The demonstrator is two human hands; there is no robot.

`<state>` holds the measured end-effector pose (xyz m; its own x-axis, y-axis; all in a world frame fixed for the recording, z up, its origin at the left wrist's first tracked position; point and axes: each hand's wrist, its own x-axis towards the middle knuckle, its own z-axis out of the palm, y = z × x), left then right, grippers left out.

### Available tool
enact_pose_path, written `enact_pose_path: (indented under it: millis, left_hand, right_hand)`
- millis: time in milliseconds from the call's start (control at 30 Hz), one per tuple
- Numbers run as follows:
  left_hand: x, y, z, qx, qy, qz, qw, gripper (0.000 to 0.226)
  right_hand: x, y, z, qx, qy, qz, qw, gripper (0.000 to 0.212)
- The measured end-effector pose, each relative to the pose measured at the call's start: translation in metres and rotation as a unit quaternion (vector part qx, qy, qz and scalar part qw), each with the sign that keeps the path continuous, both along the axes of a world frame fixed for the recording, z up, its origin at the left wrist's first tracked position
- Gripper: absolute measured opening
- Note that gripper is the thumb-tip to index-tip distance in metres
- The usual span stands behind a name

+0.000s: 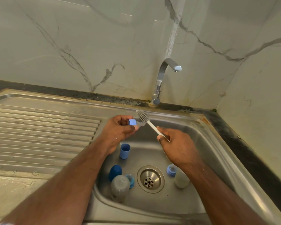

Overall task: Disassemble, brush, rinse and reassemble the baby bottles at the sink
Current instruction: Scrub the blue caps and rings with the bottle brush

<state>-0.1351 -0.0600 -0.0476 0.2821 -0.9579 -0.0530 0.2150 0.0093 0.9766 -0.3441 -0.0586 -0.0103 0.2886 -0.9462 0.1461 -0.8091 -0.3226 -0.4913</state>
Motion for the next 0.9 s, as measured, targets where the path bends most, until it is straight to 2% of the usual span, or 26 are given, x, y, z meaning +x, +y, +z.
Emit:
enact_pose_path:
  millis: [333,467,600,733,900]
  left_hand:
    - [0.0021,0.0006,0.0012,-0.007,0.057,-0.002,0.998,0.036]
    - [0.0023,0.0018,0.0022,-0.006,0.084,-0.007,0.996,0.037]
    - [0.0027,0.0017,0.0030,-0.006,0.107,-0.004,0.994,0.034]
    - [0.0044,0.0039,0.0043,-0.003,0.125,-0.012,0.992,0.035]
    - [0.0033,0.0042,0.0062,-0.001,0.134,-0.011,0.991,0.031]
  right_hand:
    - [0.0052,0.0031,-0.0006,-0.008,0.007,0.010,1.000,0.040]
    - [-0.0013,-0.0029,0.0025,-0.018,0.013,-0.026,0.999,0.041]
    - [0.0022,0.0031,0.0003,-0.013,0.002,0.003,1.000,0.040]
    - [-0.0021,-0.0025,0.0051,-0.022,0.023,-0.026,0.999,0.042]
    - [0.0043,0.0018,0.0015,-0.023,0.009,-0.001,1.000,0.041]
